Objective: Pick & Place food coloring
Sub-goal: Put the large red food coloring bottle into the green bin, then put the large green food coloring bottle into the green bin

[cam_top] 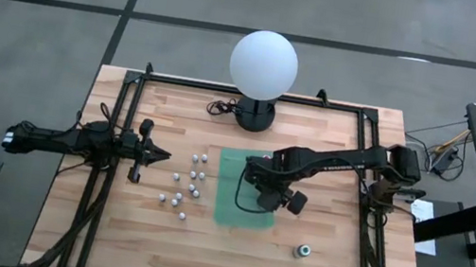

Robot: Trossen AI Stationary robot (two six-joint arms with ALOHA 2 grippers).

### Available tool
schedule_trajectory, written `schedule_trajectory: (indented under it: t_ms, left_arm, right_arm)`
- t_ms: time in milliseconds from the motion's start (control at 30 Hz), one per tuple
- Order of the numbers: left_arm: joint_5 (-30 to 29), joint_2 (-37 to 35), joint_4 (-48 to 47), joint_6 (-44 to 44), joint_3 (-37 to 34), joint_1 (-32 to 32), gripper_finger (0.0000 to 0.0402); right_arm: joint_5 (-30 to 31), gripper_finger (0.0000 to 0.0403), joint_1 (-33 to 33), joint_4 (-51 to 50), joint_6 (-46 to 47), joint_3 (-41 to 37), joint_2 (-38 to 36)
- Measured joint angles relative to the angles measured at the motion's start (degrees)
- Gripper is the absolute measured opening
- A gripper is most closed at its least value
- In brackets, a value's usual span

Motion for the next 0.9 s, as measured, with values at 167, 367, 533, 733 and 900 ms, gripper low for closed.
schedule_trajectory:
  t_ms: [167, 367, 533, 733, 900]
  left_arm:
    - [0.0, 0.0, 0.0, 0.0, 0.0, 0.0, 0.0]
    - [0.0, 0.0, 0.0, 0.0, 0.0, 0.0, 0.0]
    - [0.0, 0.0, 0.0, 0.0, 0.0, 0.0, 0.0]
    - [0.0, 0.0, 0.0, 0.0, 0.0, 0.0, 0.0]
    - [0.0, 0.0, 0.0, 0.0, 0.0, 0.0, 0.0]
  right_arm:
    - [0.0, 0.0159, 0.0, 0.0, 0.3, 0.8, -0.1]
    - [0.0, 0.0162, 0.0, 0.0, 2.4, 1.9, -0.1]
    - [0.0, 0.0164, 0.1, 0.1, 3.8, 3.2, -0.9]
    - [0.0, 0.0159, 0.2, 0.1, 5.2, 3.4, -2.8]
    - [0.0, 0.0162, 0.9, -0.5, 11.0, 3.4, -5.7]
